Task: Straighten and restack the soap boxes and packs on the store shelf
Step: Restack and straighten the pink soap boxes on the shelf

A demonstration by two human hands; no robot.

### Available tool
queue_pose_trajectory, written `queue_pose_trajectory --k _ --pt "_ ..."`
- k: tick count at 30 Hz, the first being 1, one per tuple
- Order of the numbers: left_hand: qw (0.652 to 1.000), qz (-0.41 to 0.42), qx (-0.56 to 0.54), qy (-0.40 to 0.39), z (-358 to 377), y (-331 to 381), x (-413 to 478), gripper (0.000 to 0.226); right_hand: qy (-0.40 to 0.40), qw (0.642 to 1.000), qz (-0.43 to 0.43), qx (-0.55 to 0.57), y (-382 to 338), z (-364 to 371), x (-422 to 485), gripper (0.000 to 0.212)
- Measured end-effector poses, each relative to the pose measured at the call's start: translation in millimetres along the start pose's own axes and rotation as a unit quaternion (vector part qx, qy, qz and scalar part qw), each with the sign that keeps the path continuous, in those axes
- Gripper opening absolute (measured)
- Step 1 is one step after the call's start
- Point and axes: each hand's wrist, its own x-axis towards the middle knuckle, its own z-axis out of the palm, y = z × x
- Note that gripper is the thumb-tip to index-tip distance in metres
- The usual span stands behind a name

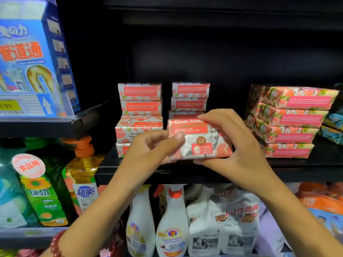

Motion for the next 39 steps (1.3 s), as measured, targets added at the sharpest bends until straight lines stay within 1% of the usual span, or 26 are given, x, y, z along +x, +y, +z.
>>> queue_pose_trajectory --k 1,3,4,6,8,9,10,12,14,18,20,22,24,25,26,27,28,29,31,32,34,36,37,39 --pt "1.0 0.007 -0.02 -0.01 1 1 0 0.03 -0.003 1.0 -0.016 -0.01 -3 1 0 0.058" --pt "0.999 0.041 -0.029 0.013 2 2 -1 0.027 -0.017 1.0 -0.023 -0.012 -5 2 0 0.056" --pt "0.997 0.063 -0.014 0.031 2 1 -3 0.024 -0.027 1.0 -0.01 0.005 -4 1 -1 0.058" --pt "0.994 0.099 0.015 0.053 0 -2 -6 0.022 -0.032 0.996 0.043 0.076 -3 -4 -3 0.066" --pt "0.991 0.122 0.032 0.054 -2 -4 -7 0.026 -0.02 0.985 0.102 0.137 -2 -9 -2 0.071" --pt "0.989 0.132 0.037 0.049 -2 -4 -8 0.029 -0.017 0.984 0.117 0.137 -2 -10 -1 0.07" --pt "0.989 0.139 0.035 0.041 -2 -5 -8 0.033 -0.016 0.986 0.114 0.119 -2 -10 0 0.065" --pt "0.988 0.151 0.033 0.023 -4 -5 -8 0.04 -0.005 0.994 0.078 0.07 -2 -8 0 0.05" --pt "0.986 0.158 0.048 0.004 -7 -5 -8 0.047 0.026 0.999 0.022 0.032 -3 -5 -2 0.039" --pt "0.994 0.108 0.027 -0.017 -14 1 -5 0.058 0.089 0.99 -0.097 -0.05 2 4 -8 0.026" --pt "0.994 0.1 0.035 -0.024 -16 2 -4 0.056 0.095 0.984 -0.133 -0.063 5 7 -8 0.025" --pt "0.993 0.11 0.046 -0.013 -17 2 -5 0.058 0.069 0.985 -0.144 -0.069 8 7 -7 0.033" --pt "0.988 0.137 0.071 0.005 -19 4 -7 0.062 0.023 0.989 -0.121 -0.085 7 5 -7 0.046" --pt "0.983 0.156 0.094 0.012 -20 5 -8 0.064 0.0 0.992 -0.096 -0.087 7 3 -7 0.06" --pt "0.977 0.176 0.122 0.016 -21 6 -8 0.066 -0.022 0.995 -0.061 -0.074 6 2 -6 0.074" --pt "0.969 0.196 0.149 0.019 -21 7 -8 0.067 -0.037 0.998 -0.016 -0.046 5 2 -6 0.083" --pt "0.962 0.214 0.169 0.021 -21 8 -7 0.067 -0.044 0.998 0.035 -0.003 3 2 -5 0.086" --pt "0.956 0.229 0.181 0.021 -22 7 -7 0.067 -0.045 0.994 0.085 0.05 1 3 -3 0.085" --pt "0.948 0.255 0.19 0.018 -20 5 -7 0.064 -0.041 0.971 0.165 0.167 1 4 0 0.082" --pt "0.942 0.269 0.198 0.017 -19 4 -7 0.061 -0.039 0.96 0.181 0.208 1 3 1 0.077" --pt "0.931 0.291 0.221 0.016 -19 1 -6 0.054 -0.026 0.956 0.166 0.24 0 2 3 0.06" --pt "0.925 0.293 0.24 0.016 -20 0 -5 0.054 0.004 0.963 0.141 0.231 -4 3 4 0.049" --pt "0.928 0.287 0.239 0.02 -20 0 -6 0.055 0.026 0.972 0.124 0.196 -5 5 3 0.047" --pt "0.945 0.253 0.203 0.034 -22 2 -7 0.058 0.073 0.99 0.075 0.089 -6 10 0 0.043"
